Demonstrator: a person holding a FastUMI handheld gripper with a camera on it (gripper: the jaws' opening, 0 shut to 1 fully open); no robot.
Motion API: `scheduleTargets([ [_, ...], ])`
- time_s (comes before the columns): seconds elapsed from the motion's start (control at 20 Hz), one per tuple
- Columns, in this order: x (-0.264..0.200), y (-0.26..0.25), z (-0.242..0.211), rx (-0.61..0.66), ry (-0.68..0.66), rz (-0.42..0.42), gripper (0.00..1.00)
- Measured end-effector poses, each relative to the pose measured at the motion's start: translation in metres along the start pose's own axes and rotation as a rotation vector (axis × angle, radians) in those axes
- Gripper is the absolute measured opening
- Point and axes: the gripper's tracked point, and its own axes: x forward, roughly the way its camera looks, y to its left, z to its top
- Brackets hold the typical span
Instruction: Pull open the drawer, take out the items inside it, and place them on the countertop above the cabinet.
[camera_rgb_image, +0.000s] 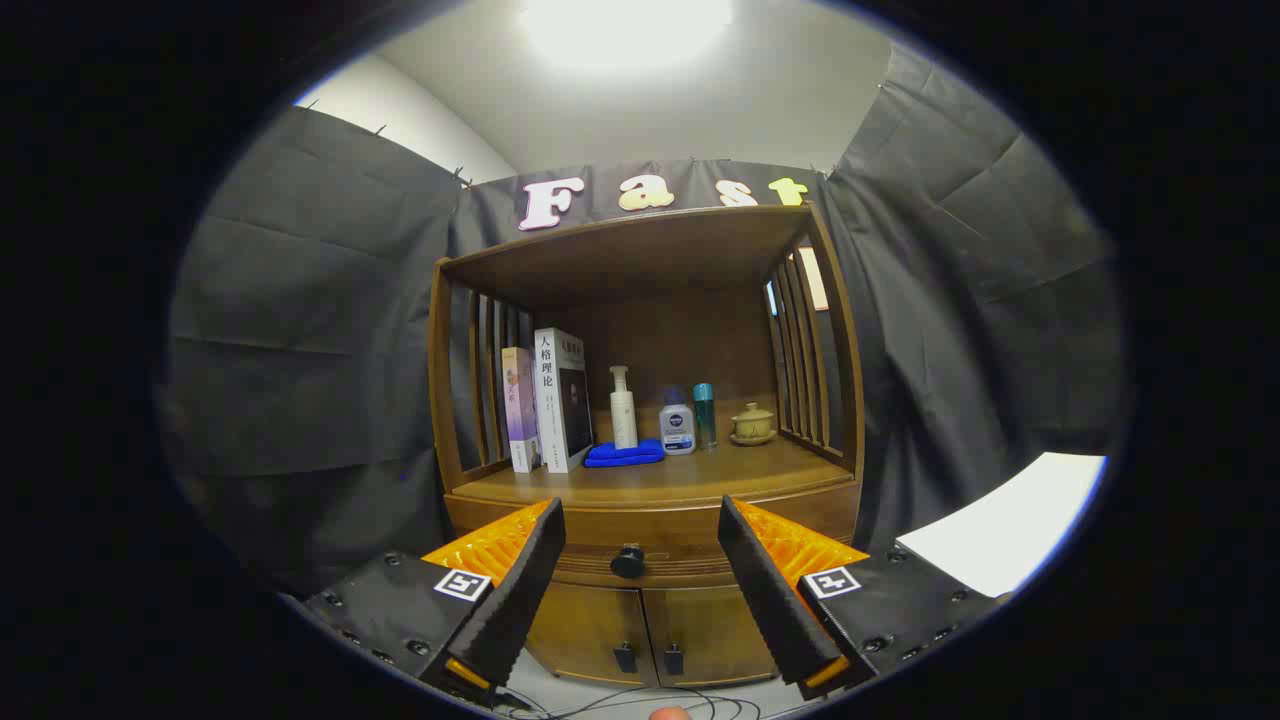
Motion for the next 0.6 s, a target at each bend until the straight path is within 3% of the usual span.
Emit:
scheduleTargets([
  [0.6,-0.0003,0.0071,-0.0080,-0.008,0.003,0.017,0.98],
])
